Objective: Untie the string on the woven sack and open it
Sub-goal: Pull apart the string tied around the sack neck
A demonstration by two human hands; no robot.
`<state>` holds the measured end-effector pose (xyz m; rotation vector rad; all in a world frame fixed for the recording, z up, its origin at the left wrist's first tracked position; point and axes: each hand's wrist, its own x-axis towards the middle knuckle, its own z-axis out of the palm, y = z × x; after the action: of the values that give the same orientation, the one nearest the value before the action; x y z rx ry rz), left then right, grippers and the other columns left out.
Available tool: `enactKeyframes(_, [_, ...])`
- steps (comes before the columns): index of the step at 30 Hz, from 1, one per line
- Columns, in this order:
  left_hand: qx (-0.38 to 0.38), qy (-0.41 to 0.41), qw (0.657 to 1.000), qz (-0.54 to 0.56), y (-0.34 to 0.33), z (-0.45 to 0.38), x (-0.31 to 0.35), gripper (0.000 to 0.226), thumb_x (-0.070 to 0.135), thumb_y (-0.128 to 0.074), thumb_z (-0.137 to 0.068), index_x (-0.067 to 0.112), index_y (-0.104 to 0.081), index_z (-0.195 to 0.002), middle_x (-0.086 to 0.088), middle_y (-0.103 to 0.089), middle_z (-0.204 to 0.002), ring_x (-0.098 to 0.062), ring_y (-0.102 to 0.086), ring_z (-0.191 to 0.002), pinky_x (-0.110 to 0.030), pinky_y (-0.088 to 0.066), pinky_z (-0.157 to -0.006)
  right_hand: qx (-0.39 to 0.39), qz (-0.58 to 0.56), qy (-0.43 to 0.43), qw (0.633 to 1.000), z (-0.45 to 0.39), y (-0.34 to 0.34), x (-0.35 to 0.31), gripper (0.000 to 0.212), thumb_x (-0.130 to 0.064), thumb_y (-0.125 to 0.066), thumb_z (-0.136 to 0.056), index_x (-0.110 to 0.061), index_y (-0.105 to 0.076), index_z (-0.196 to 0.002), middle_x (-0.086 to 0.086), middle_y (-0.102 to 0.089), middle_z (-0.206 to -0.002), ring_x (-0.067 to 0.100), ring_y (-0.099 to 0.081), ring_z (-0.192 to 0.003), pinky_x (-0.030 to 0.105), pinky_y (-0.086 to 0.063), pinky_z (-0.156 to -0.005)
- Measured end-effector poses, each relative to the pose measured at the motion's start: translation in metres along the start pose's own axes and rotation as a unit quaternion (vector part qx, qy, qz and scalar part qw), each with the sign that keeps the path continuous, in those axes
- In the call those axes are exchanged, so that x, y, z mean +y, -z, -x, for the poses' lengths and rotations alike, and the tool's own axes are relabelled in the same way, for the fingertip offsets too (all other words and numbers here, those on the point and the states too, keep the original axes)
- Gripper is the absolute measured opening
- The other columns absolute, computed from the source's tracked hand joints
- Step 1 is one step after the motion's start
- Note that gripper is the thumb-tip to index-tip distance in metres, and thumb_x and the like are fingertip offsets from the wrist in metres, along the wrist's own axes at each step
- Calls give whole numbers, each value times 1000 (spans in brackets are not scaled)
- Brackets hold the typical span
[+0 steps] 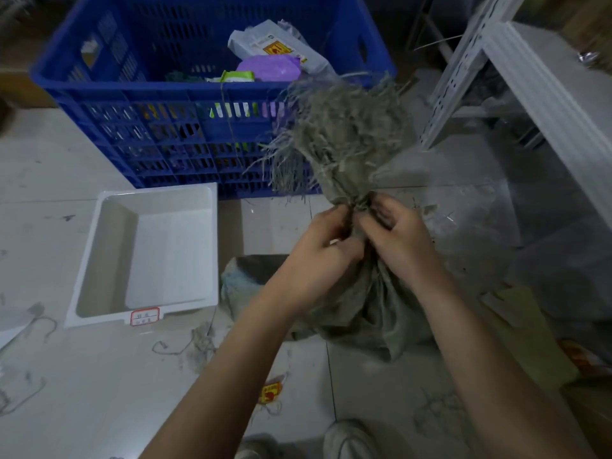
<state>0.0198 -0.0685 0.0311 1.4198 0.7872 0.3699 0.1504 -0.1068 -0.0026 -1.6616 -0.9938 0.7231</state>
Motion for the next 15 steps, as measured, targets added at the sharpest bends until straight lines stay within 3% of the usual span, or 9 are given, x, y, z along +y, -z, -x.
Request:
enactKeyframes(2, [24,-30,999,-29,6,-2,6,31,3,-49,-90,26,-61,-108,-5,-61,-110,-11,-59,-96,-18,-47,-82,-7,-11,-9,1000,-2,10,-6,19,-10,-55,-91,-18,-67,-79,1,-70,-68,-2,-62,-67,7,-44,-60])
enactKeyframes(4, [96,-90,985,-108,12,-8,8,27,4,-52,-90,20,-63,-108,1,-63,-98,-10,-61,-91,-16,-49,-81,-43,-37,-13,998,-4,16,-13,21,-11,-54,-92,-24,-68,-83,-15,-74,-72,-8,-65,-71,4,-45,-62])
enactKeyframes(6, [153,-142,966,-153,17,-17,4,19,5,-59,-85,17,-65,-98,3,-63,-95,-16,-63,-93,-28,-53,-88,-82,-37,-15,996,-5,20,-15,21,-12,-55,-93,-27,-67,-86,-24,-73,-74,-11,-66,-77,2,-46,-65])
enactKeyframes(8, [171,-170,960,-142,18,-21,-2,18,4,-63,-82,20,-62,-91,1,-64,-95,-21,-65,-93,-39,-54,-89,-100,-24,-18,995,-6,20,-16,21,-13,-54,-93,-25,-67,-81,-22,-72,-70,-10,-65,-73,4,-46,-65])
enactKeyframes(11, [175,-170,964,-104,16,-23,-13,19,5,-66,-82,18,-61,-96,2,-64,-97,-19,-65,-92,-32,-55,-88,-102,-8,-23,994,-4,18,-15,21,-16,-53,-93,-22,-69,-80,-12,-74,-73,-1,-67,-75,11,-50,-68])
enactKeyframes(14, [166,-153,971,-75,12,-23,-27,25,9,-65,-84,15,-61,-107,7,-63,-100,-13,-62,-93,-25,-50,-85,-89,19,-17,996,1,10,-6,24,-18,-51,-95,-4,-68,-88,23,-70,-88,27,-66,-82,27,-50,-70])
enactKeyframes(15, [168,-144,973,-70,11,-23,-31,25,9,-65,-84,17,-60,-107,8,-63,-100,-10,-61,-91,-23,-50,-83,-78,37,-10,996,2,6,-3,25,-19,-51,-95,0,-67,-88,29,-67,-89,27,-64,-81,24,-47,-66])
